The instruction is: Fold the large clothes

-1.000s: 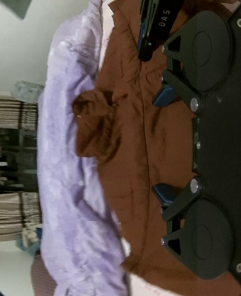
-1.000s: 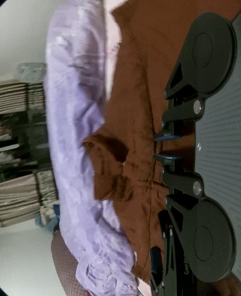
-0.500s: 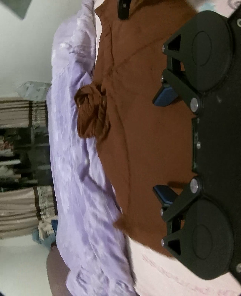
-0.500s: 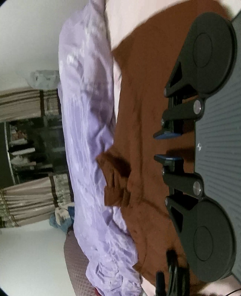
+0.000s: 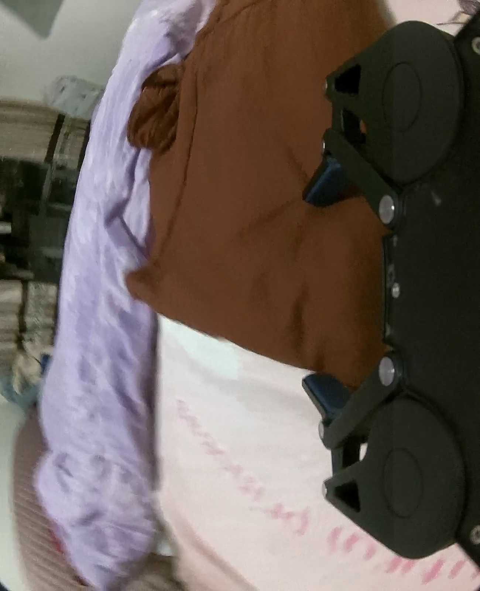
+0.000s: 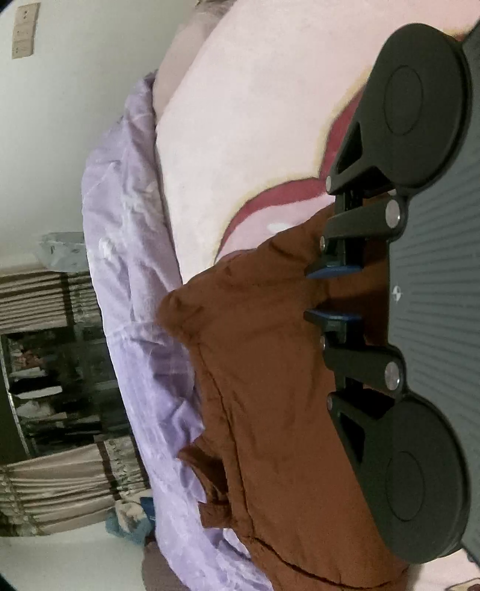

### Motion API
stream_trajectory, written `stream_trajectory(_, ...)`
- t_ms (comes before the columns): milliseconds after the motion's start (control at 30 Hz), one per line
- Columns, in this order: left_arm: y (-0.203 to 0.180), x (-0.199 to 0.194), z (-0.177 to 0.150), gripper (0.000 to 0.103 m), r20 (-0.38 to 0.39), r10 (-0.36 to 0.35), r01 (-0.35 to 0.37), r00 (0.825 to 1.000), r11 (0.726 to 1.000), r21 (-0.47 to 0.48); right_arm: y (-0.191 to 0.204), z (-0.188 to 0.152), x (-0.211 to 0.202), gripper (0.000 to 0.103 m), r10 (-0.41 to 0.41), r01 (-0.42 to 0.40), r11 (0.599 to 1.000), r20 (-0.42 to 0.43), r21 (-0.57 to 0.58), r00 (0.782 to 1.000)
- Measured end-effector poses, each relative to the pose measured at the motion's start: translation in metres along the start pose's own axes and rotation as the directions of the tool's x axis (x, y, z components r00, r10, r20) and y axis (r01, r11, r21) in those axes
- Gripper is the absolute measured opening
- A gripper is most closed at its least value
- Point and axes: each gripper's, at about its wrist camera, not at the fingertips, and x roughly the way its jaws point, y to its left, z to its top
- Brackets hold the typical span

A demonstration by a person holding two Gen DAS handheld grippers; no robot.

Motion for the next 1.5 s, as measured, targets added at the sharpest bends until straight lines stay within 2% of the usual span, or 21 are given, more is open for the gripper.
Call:
stream_trajectory(67, 0.016, 0.008, -0.002, 0.103, -0.016, -0.053, 0.051, 0.998, 0.992, -0.115, 0.007, -0.003, 0.0, 0.024, -0.024, 0.024, 0.999, 0.014, -0.03, 1.0)
stream_trajectory(167, 0.019, -0.001, 0.002, 0.102, -0.005, -0.059, 0.058, 0.998, 0.991, -0.124, 0.012, 0.0, -0.002, 0.024, -0.048, 0.048, 0.998, 0.003, -0.05, 0.999)
stream_trajectory(200, 0.02, -0.008, 0.003, 0.098, 0.003, -0.057, 0.057, 0.998, 0.99, -0.129, 0.014, 0.004, -0.006, 0.025, -0.059, 0.059, 0.997, 0.003, -0.053, 0.998)
stream_trajectory(267, 0.022, -0.026, 0.001, 0.097, 0.032, -0.053, 0.057, 0.998, 0.989, -0.139, 0.022, 0.011, -0.021, 0.025, -0.05, 0.052, 0.998, 0.034, -0.047, 0.998)
stream_trajectory(367, 0.023, -0.047, -0.007, 0.097, 0.064, -0.076, 0.085, 0.995, 0.982, -0.167, 0.049, 0.017, -0.041, 0.026, 0.077, -0.073, 0.996, 0.08, -0.043, 0.994)
stream_trajectory(500, 0.022, -0.051, -0.023, 0.097, 0.064, -0.111, 0.124, 0.992, 0.959, -0.256, 0.11, 0.018, -0.048, 0.026, 0.264, -0.258, 0.961, 0.056, -0.098, 0.963)
stream_trajectory(600, 0.022, -0.046, -0.029, 0.097, 0.057, -0.158, 0.168, 0.986, 0.924, -0.342, 0.153, 0.015, -0.043, 0.026, 0.348, -0.34, 0.931, 0.034, -0.135, 0.937)
stream_trajectory(667, 0.021, -0.039, -0.031, 0.097, 0.057, -0.163, 0.172, 0.985, 0.911, -0.375, 0.178, 0.012, -0.035, 0.026, 0.38, -0.375, 0.914, 0.002, -0.154, 0.925)
stream_trajectory(767, 0.021, -0.03, -0.034, 0.097, 0.046, -0.152, 0.157, 0.987, 0.903, -0.399, 0.199, 0.008, -0.022, 0.026, 0.379, -0.379, 0.908, -0.037, -0.177, 0.925)
stream_trajectory(933, 0.018, -0.022, -0.032, 0.102, 0.089, -0.135, 0.159, 0.987, 0.908, -0.388, 0.204, -0.008, 0.005, 0.026, 0.334, -0.348, 0.925, -0.111, -0.149, 0.936)
stream_trajectory(1033, 0.02, -0.019, -0.026, 0.103, 0.093, -0.118, 0.146, 0.989, 0.908, -0.392, 0.201, -0.018, 0.006, 0.027, 0.339, -0.351, 0.925, -0.103, -0.147, 0.935)
stream_trajectory(1167, 0.025, -0.003, -0.01, 0.103, 0.098, -0.105, 0.137, 0.99, 0.896, -0.422, 0.206, -0.024, 0.003, 0.027, 0.322, -0.333, 0.921, -0.087, -0.202, 0.943)
stream_trajectory(1267, 0.029, 0.005, -0.004, 0.103, 0.117, -0.092, 0.135, 0.989, 0.888, -0.44, 0.204, -0.025, 0.005, 0.027, 0.321, -0.331, 0.922, -0.082, -0.202, 0.943)
stream_trajectory(1400, 0.029, 0.012, 0.003, 0.103, 0.124, -0.072, 0.119, 0.99, 0.894, -0.431, 0.206, -0.028, 0.005, 0.027, 0.316, -0.324, 0.923, -0.071, -0.207, 0.946)
stream_trajectory(1467, 0.028, 0.012, 0.006, 0.099, 0.116, -0.067, 0.111, 0.991, 0.896, -0.429, 0.207, -0.028, 0.005, 0.027, 0.314, -0.321, 0.923, -0.069, -0.21, 0.947)
stream_trajectory(1500, 0.028, 0.011, 0.007, 0.093, 0.11, -0.067, 0.108, 0.992, 0.897, -0.428, 0.207, -0.027, 0.005, 0.027, 0.313, -0.321, 0.923, -0.072, -0.211, 0.947)
